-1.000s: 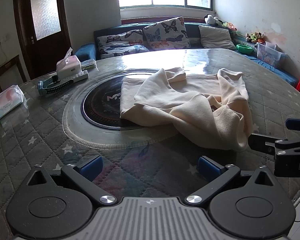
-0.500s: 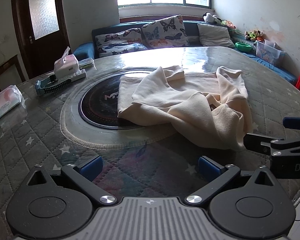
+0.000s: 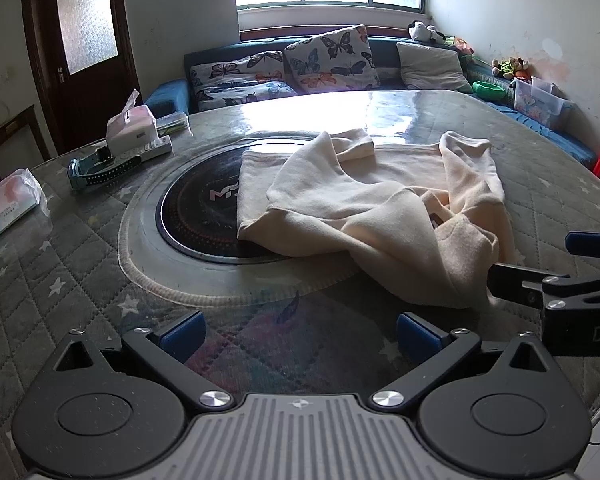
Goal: Fold clothes
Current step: 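Move both grippers toward the crumpled cream sweatshirt, then grasp the sweatshirt shoulders with the left gripper while the right gripper grasps the other shoulder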
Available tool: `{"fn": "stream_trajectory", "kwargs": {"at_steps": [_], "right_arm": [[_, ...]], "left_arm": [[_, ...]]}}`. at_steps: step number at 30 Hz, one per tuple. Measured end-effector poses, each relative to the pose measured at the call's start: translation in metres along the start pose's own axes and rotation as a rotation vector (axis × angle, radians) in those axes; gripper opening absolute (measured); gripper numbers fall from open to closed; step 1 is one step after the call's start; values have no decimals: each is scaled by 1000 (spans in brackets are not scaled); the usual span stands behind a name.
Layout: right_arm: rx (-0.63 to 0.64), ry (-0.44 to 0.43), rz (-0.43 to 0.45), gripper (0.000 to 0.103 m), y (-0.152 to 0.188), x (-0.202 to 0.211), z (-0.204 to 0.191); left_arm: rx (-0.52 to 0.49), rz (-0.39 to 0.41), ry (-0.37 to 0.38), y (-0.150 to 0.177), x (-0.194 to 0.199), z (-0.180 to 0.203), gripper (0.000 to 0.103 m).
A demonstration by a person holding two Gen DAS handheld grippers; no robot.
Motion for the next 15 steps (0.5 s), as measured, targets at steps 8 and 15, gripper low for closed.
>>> {"fn": "stream_trajectory", "kwargs": {"at_steps": [8, 15], "right_arm": [[2, -8, 8, 103, -11, -6, -2], [1, -26, 32, 103, -28, -8, -2]], "left_arm": [[-14, 2, -1, -11, -4, -4, 103], [-42, 5, -7, -20, -7, -9, 103]]}}
Point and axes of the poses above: each gripper's, at about its wrist camera, not at the fingertips, and x roughly against the way its jaws point, z to its right, y to its underside, the point moved 9 cm from there along -x, roughly the way its jaws point, and after that the axes turned 2 degrees about -y, right-handed, at the moved point
